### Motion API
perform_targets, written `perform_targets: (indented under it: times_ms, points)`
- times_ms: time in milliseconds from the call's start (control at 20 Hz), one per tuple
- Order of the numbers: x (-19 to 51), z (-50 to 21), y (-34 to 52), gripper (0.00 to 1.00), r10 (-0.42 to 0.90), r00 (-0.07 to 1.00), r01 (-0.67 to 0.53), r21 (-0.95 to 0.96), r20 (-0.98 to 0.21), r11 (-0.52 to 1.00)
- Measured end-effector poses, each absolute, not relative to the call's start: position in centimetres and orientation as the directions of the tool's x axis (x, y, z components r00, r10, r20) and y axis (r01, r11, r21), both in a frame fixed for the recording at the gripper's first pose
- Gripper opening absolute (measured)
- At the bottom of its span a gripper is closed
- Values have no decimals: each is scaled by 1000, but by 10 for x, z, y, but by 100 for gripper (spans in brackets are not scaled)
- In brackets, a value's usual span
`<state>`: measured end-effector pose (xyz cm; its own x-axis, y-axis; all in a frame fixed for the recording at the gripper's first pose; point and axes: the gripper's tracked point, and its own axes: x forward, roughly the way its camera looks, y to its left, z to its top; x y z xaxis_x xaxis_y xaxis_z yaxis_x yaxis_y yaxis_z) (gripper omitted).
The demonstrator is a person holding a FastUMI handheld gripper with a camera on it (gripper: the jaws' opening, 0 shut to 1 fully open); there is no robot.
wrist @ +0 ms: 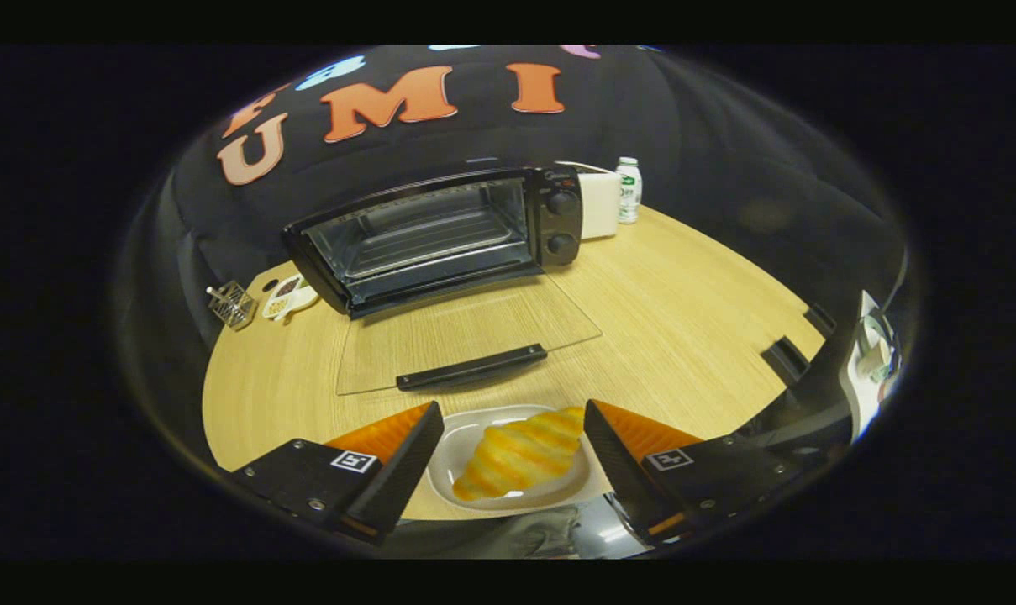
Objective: Open the toaster oven, put the food inside, and close the toaster oven door.
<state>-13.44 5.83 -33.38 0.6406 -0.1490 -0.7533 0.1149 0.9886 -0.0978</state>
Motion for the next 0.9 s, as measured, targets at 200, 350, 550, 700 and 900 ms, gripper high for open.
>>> perform_targets:
  times_ms: [200,350,550,700,900]
  points:
    - [-160,-342,61,99,-207,625,212,-92,-753,973]
    - [-182,-354,62,99,-254,596,252,-124,-762,960]
    - [-191,-378,69,99,-271,546,309,-110,-793,945]
    - [-195,-390,71,99,-297,512,323,-140,-806,936]
    - [-197,-406,75,98,-309,473,344,-150,-825,927]
